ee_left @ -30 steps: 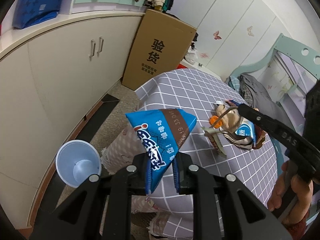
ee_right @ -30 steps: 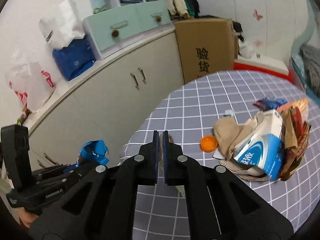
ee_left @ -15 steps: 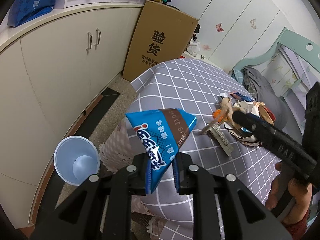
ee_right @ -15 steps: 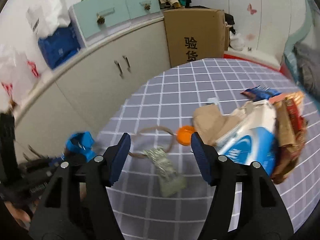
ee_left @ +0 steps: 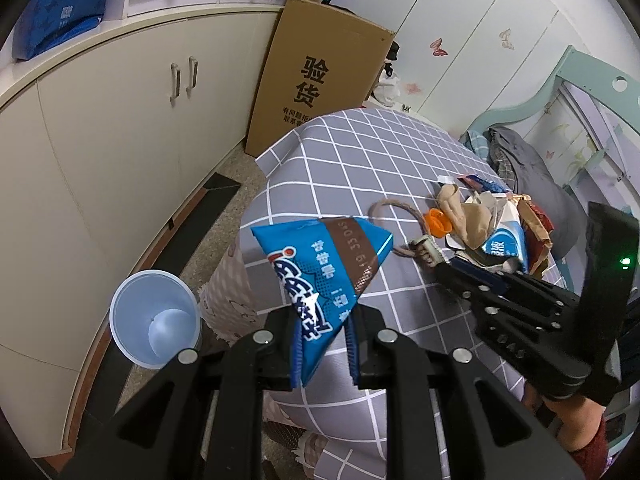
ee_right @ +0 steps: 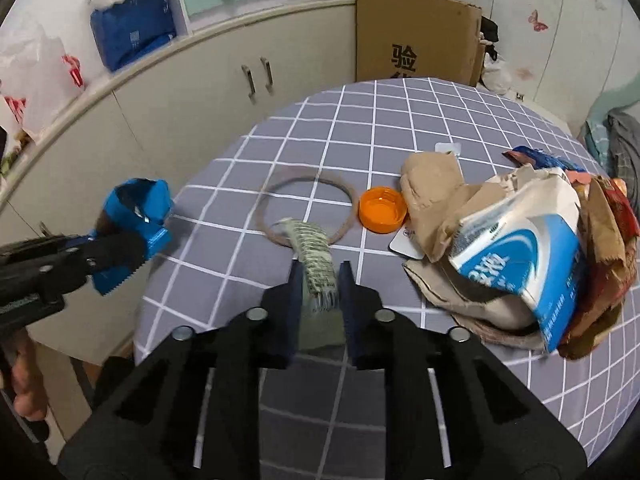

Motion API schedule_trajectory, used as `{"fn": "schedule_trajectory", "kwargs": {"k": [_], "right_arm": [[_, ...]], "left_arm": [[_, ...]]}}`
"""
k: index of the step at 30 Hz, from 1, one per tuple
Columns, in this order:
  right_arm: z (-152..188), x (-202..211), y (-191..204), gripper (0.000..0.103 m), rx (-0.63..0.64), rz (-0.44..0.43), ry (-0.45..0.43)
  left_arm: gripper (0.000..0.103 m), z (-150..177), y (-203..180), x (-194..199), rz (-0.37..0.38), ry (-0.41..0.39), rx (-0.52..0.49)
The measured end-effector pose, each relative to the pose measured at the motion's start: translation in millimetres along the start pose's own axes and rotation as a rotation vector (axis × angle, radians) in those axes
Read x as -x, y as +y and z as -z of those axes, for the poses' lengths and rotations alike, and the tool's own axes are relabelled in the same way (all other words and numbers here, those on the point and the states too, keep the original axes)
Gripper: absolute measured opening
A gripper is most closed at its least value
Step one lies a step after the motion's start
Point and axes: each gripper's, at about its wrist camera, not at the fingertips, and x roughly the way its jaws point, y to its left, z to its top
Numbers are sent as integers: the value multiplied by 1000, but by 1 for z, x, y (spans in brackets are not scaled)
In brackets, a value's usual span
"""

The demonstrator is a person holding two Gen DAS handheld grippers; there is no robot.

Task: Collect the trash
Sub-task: 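Carry both held wrappers down to the light-blue wastebasket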

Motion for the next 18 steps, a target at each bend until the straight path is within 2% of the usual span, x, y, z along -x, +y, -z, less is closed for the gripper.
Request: {"fn": "schedule_trajectory", "kwargs": {"k": [7, 12, 15, 18], "right_arm": [[0, 50, -9, 16, -83, 23, -141], [-12, 57, 36, 16, -42, -124, -162], [-18, 36, 79, 16, -6, -239, -127], [-21, 7, 124, 16, 34, -308, -93]], "left_arm": [[17, 0, 1, 12, 23, -37, 7], [17, 3, 32, 27, 2, -64, 69], [17, 7, 67, 31, -51, -59, 134], [17, 13, 104, 35, -120, -58, 199]]}}
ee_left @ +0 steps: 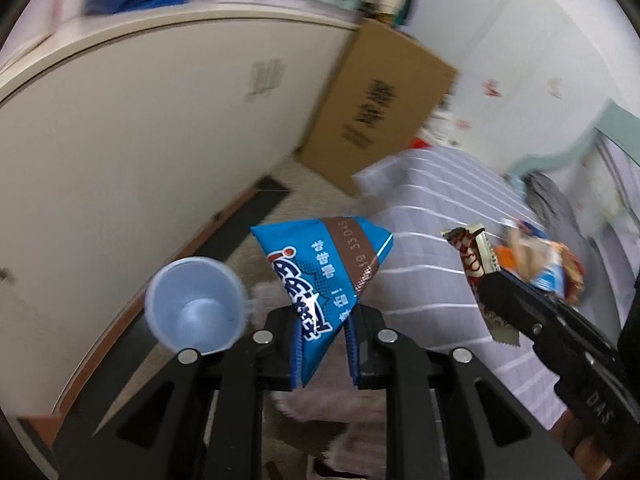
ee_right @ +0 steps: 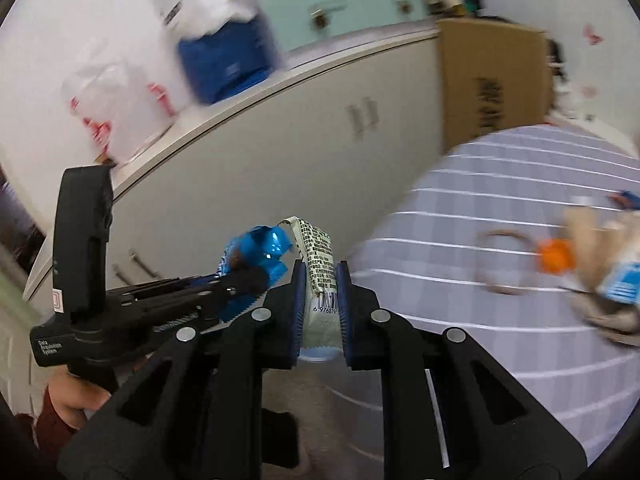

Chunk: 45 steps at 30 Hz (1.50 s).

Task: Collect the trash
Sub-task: 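Carry both held wrappers down to the light-blue wastebasket, then open the right tool over the wastebasket while the left tool releases the blue wrapper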

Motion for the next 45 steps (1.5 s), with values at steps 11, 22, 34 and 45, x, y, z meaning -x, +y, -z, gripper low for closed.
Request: {"fn": "schedule_trajectory", "kwargs": {"k": [11, 22, 34, 45], "right_arm": [[-11, -137, 41, 22, -35, -92, 99], [-6, -170, 36, 46, -48, -17, 119], [-7, -156, 22, 53, -42, 57, 33], [-11, -142, 12, 54, -85, 66, -33]], "left_arm": [[17, -21, 108, -18, -189, 5, 130], [18, -28, 124, -64, -203, 79, 132], [20, -34, 114, -100, -165, 133, 110], [57, -45, 122, -119, -180, 163, 132]]}}
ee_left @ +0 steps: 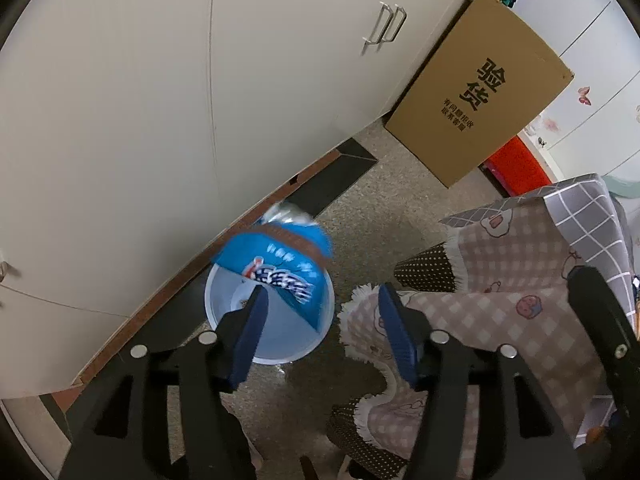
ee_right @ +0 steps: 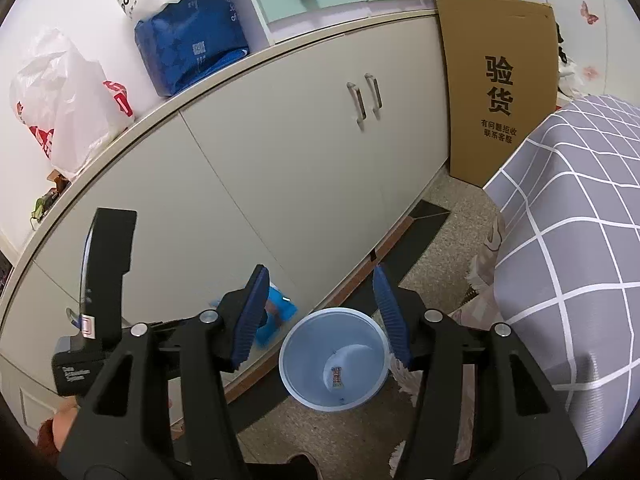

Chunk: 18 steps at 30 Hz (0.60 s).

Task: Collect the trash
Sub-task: 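Open the right tool over the wastebasket while the left tool releases the blue wrapper, then move both open tools back up to the table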

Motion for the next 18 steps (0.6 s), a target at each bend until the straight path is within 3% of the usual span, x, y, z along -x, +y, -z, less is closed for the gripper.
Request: {"fn": "schedule_trajectory", "kwargs": {"k": [10, 18], "right_arm": [[0, 7, 2, 54, -11, -11, -2], [-9, 45, 3, 55, -29, -38, -53]], "left_arm": [[62, 3, 4, 15, -9, -13, 32], [62, 9, -23, 79, -5, -130, 6]]}}
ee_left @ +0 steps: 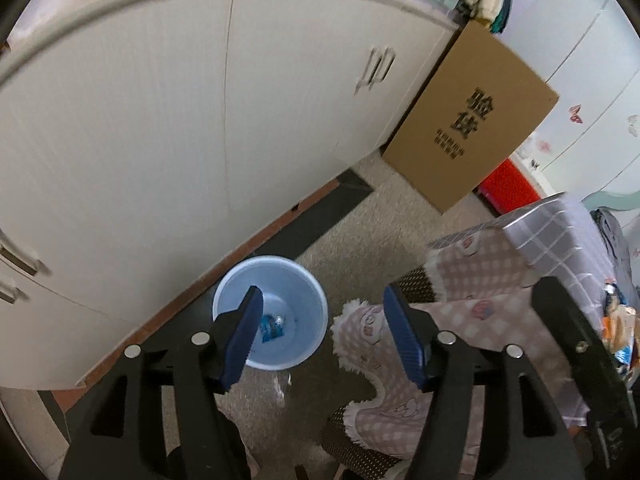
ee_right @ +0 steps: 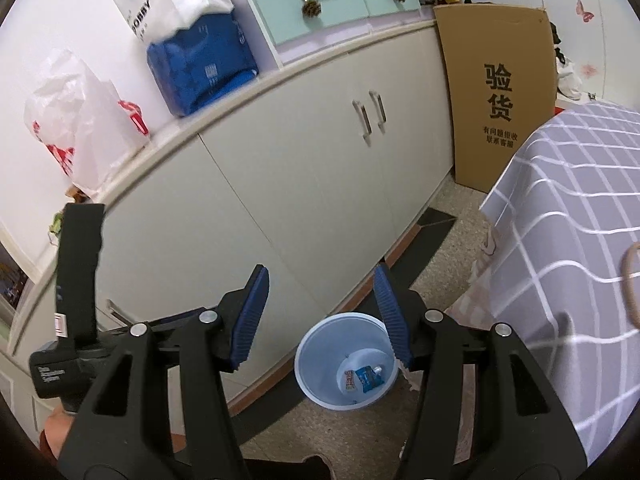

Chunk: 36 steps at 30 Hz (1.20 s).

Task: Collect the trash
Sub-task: 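Move both open tools back up to the table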

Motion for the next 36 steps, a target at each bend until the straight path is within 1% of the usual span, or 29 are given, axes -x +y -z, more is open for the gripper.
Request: {"fn": "schedule_trajectory", "kwargs": {"k": [4, 7, 10, 12, 15, 16, 17, 18, 19, 23, 27, 28, 29, 34, 36], "right_arm": [[-5, 32, -12, 56, -32, -1, -47], [-7, 61, -27, 57, -49, 32, -86], [-6, 91, -49, 57, -66, 90, -119], [-4, 113, -69, 57, -85, 137, -139], [0, 143, -100, 57, -118, 199, -157], [2, 154, -111, 57, -130, 221, -163], [4, 161, -120, 57, -139, 238, -166], [6, 168, -129, 57, -148, 255, -167], [8, 174, -136, 57, -156, 263, -168], [17, 193, -168, 57, -197, 292, -171], [21, 202, -182, 57, -200, 301, -169], [21, 202, -185, 57, -200, 299, -167], [22, 202, -186, 57, -200, 296, -166], [21, 203, -189, 57, -185, 294, -163], [20, 202, -189, 57, -179, 297, -160]], "left_arm": [[62, 2, -29, 35, 22, -60, -47], [63, 8, -65, 58, 56, -95, -117], [64, 19, -100, 69, 92, -102, -182], [64, 30, -129, 71, 117, -94, -235], [64, 47, -172, 71, 146, -81, -317], [64, 53, -180, 70, 152, -80, -338], [64, 60, -198, 68, 163, -74, -378], [64, 64, -205, 67, 170, -69, -398], [64, 70, -220, 64, 181, -63, -431], [64, 90, -259, 52, 196, -34, -535], [63, 101, -283, 41, 179, -32, -627], [61, 104, -290, 37, 174, -29, -656], [56, 104, -293, 33, 169, -22, -673], [48, 110, -306, 17, 151, 2, -771], [43, 110, -311, 15, 161, -4, -787]]}}
